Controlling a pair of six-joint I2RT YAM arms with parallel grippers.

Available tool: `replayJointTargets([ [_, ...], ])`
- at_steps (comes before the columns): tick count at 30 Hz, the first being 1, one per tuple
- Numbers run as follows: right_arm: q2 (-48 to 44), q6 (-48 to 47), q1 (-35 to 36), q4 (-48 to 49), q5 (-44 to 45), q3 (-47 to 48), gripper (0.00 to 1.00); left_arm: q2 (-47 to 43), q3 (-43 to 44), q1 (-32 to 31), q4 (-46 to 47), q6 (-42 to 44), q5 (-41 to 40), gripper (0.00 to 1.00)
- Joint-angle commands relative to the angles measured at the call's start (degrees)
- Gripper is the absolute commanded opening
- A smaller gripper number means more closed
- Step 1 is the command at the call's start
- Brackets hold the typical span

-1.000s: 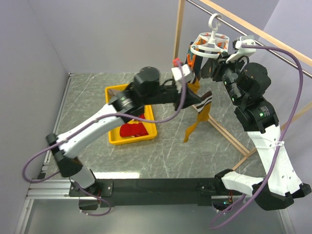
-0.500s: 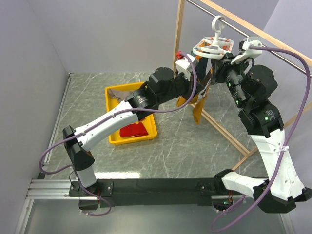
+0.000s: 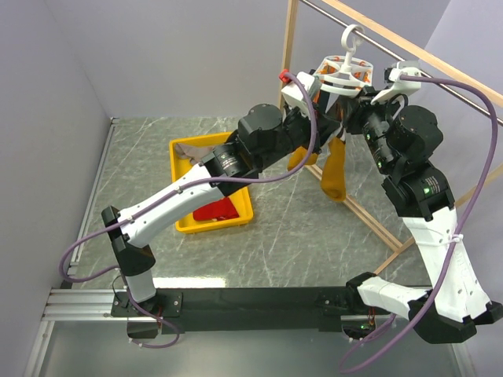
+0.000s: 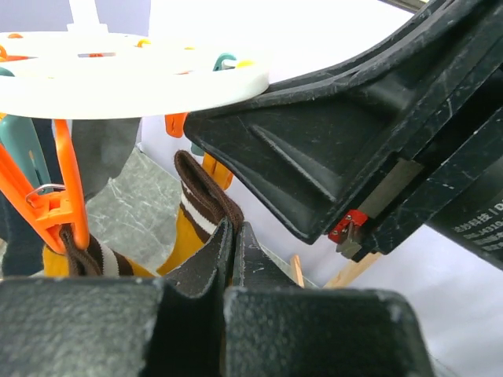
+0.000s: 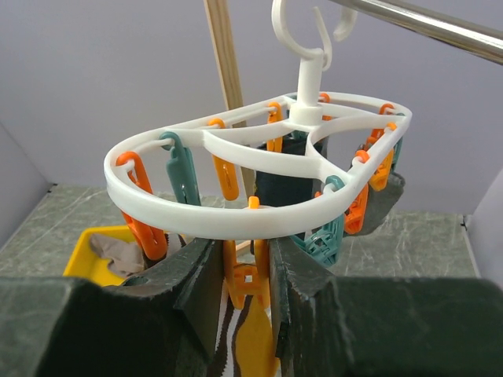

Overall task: Clip the socks to the hanger
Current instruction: Clamp the sock onto the hanger.

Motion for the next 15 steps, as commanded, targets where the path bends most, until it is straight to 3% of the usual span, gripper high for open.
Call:
replayJointTargets([
  [1, -1.3, -0.6, -0.4, 3.5, 1.4, -0.1, 0.0, 2.0, 4.0, -0.5, -1.1, -1.0, -1.8, 0.01],
  [5, -1.2, -0.5, -0.5, 3.5, 1.4, 0.7, 0.0, 4.6, 7.9, -0.9, -5.8, -1.9, -2.2, 0.01],
  [15, -0.6, -0.8, -0.4, 3.7, 0.5, 0.6, 0.0, 4.1, 5.5, -2.1, -6.1, -1.0, -6.1, 0.01],
])
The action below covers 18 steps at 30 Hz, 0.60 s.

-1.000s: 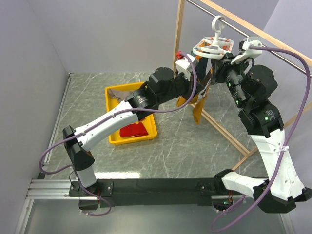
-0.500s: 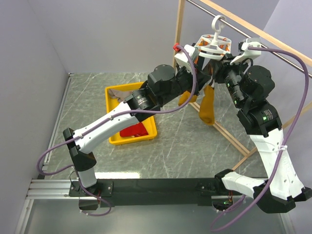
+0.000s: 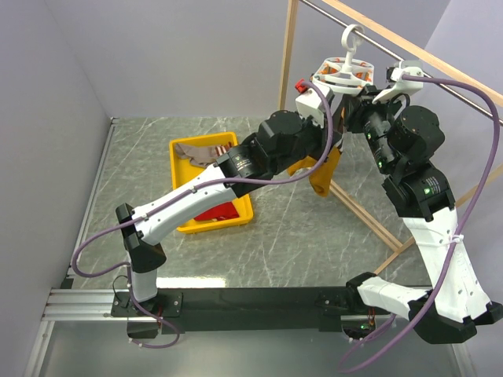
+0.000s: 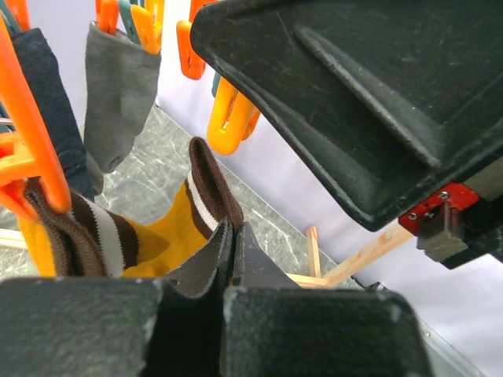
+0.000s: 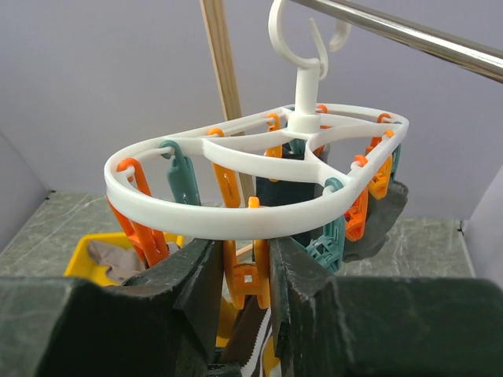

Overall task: Clip the socks to the hanger
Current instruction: Clamp the sock onto the hanger.

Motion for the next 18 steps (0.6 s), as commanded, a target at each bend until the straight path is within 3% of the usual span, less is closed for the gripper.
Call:
replayJointTargets([
  [1, -0.4, -0.3, -0.4, 2.6, -0.2, 0.5, 0.0, -0.4, 1.9, -0.5, 1.2, 0.6, -1.6, 0.01],
  [18, -0.4, -1.2, -0.5, 2.7, 0.0, -0.7, 0.0, -0.2, 4.0, -1.1, 2.9, 2.7, -2.8, 0.01],
])
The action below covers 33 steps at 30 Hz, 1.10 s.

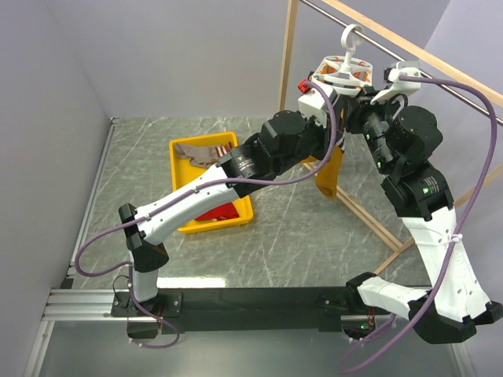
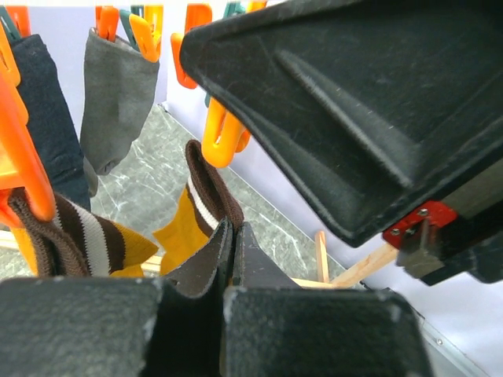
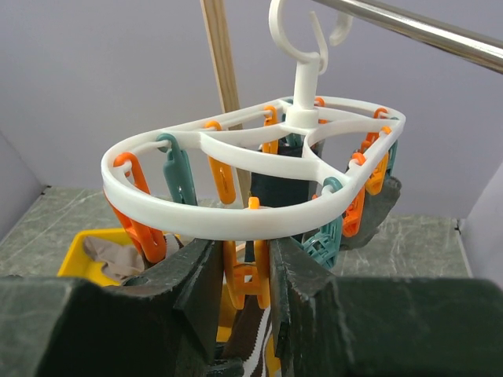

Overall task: Clip the socks to the hanger
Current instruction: Clamp the sock onto the hanger.

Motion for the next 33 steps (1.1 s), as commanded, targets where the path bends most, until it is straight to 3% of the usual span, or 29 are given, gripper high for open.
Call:
replayJointTargets([
  [1, -0.5, -0.5, -0.4, 2.5, 0.2, -0.2, 0.0, -1.4, 2.0, -0.4, 3.5, 1.1, -0.8, 0.01],
  [33, -0.8, -2.9, -0.3, 2.8, 0.5, -0.8, 0.0, -3.0, 3.1, -1.1, 4.7, 4.3, -4.4, 0.01],
])
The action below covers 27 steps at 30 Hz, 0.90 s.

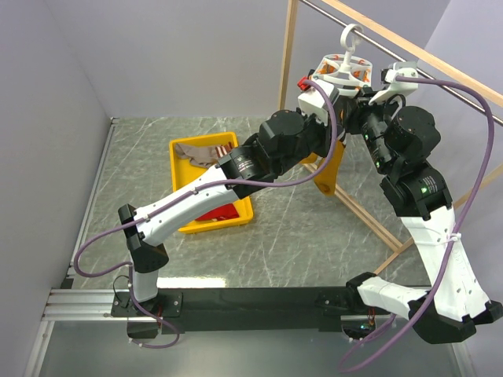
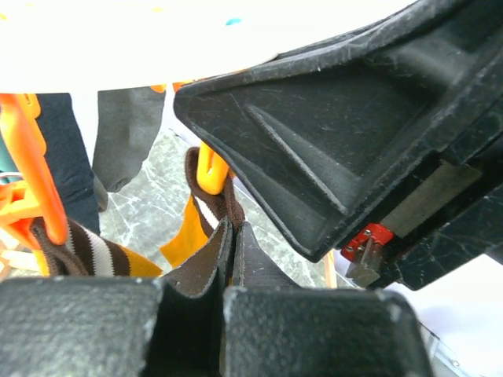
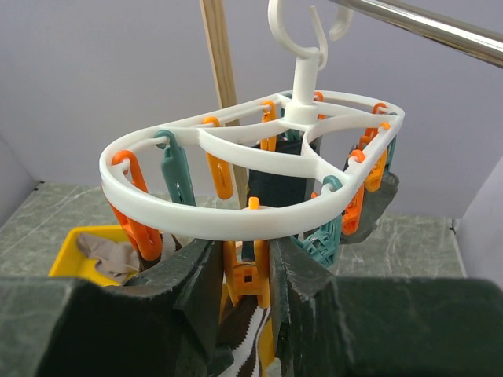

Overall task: Clip the socks to the hanger
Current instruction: Clamp the sock onto the hanger.

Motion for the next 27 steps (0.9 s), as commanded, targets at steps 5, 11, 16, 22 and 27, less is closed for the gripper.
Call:
replayJointTargets([
  [5, -1.5, -2.8, -0.5, 3.2, 0.7, -1.1, 0.0, -3.7, 1.5, -0.4, 2.9, 1.1, -1.8, 0.01],
  [11, -1.6, -2.4, -0.4, 3.6, 0.2, -1.3, 0.0, -4.2, 1.9, -0.5, 3.4, 1.3, -1.4, 0.01],
  [16, -1.8, -2.5, -0.3, 3.9, 0.2, -1.5, 0.0, -4.6, 1.6, -0.5, 4.0, 1.2, -1.1, 0.01],
  [22, -2.1, -1.1, -0.4, 3.8, -0.3, -1.7, 0.0, -4.4, 1.6, -0.5, 3.7, 1.6, -1.2, 0.01],
  [27, -1.3, -0.9, -0.4, 2.3, -0.4, 0.3, 0.04, -5.1, 0.6, -0.9, 4.8, 1.7, -0.5, 0.01],
])
